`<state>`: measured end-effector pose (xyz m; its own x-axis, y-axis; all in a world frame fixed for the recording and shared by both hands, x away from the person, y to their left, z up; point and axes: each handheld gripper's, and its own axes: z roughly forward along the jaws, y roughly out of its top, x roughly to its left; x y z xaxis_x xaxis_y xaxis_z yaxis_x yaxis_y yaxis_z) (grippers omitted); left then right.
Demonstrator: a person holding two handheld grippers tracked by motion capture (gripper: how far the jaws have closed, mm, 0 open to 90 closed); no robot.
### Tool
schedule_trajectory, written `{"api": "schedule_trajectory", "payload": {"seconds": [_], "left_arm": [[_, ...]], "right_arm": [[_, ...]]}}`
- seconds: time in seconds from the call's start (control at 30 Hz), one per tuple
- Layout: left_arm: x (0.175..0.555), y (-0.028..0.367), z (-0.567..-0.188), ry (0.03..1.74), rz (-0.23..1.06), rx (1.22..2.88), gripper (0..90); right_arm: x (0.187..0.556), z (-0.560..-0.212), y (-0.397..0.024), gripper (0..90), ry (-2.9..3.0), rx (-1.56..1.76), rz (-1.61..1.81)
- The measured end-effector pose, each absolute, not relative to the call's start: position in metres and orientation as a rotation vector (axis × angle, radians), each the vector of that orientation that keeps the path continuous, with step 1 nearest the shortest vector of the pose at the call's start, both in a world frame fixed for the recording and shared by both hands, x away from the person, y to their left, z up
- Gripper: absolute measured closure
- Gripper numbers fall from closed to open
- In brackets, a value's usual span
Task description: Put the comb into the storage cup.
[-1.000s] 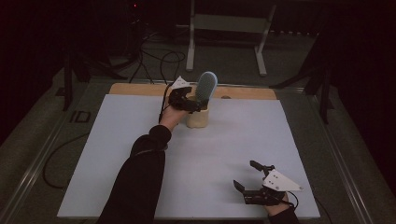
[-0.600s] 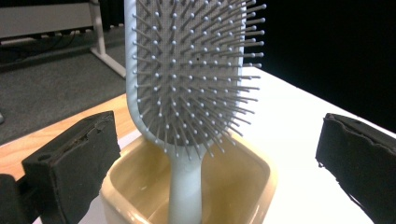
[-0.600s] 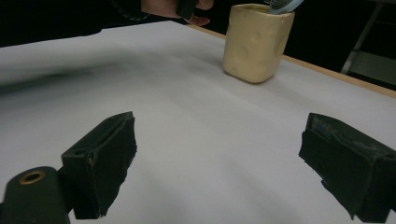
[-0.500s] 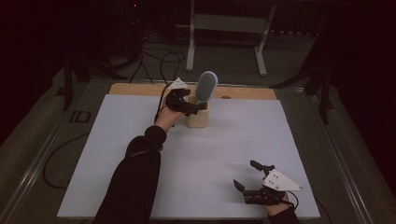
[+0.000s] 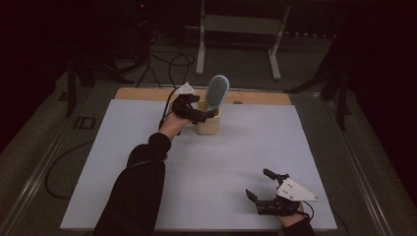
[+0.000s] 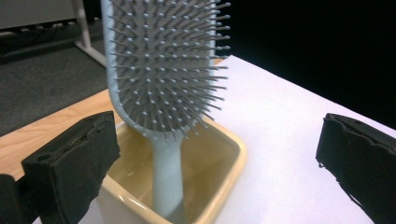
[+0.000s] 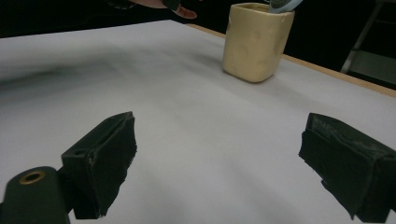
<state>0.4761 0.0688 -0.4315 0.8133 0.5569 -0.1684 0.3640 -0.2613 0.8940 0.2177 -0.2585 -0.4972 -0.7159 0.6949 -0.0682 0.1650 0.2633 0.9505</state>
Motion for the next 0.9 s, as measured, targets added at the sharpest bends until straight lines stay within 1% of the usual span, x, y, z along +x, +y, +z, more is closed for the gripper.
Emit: {"api": "schedule_trajectory", "payload": {"seconds": [0.5,0.9], "left_arm": [[0.458,0.092,-0.426,0.679,0.162,1.903,0.0],[0.438,0.113,-0.423,0.66,0.166,1.911,0.0]], "right_arm": [[0.218,-0.497,-0.256,10.1,2.067,0.781,1.46],[0.219,-0.498,-0.254,10.0,2.068,0.774,1.455]]}}
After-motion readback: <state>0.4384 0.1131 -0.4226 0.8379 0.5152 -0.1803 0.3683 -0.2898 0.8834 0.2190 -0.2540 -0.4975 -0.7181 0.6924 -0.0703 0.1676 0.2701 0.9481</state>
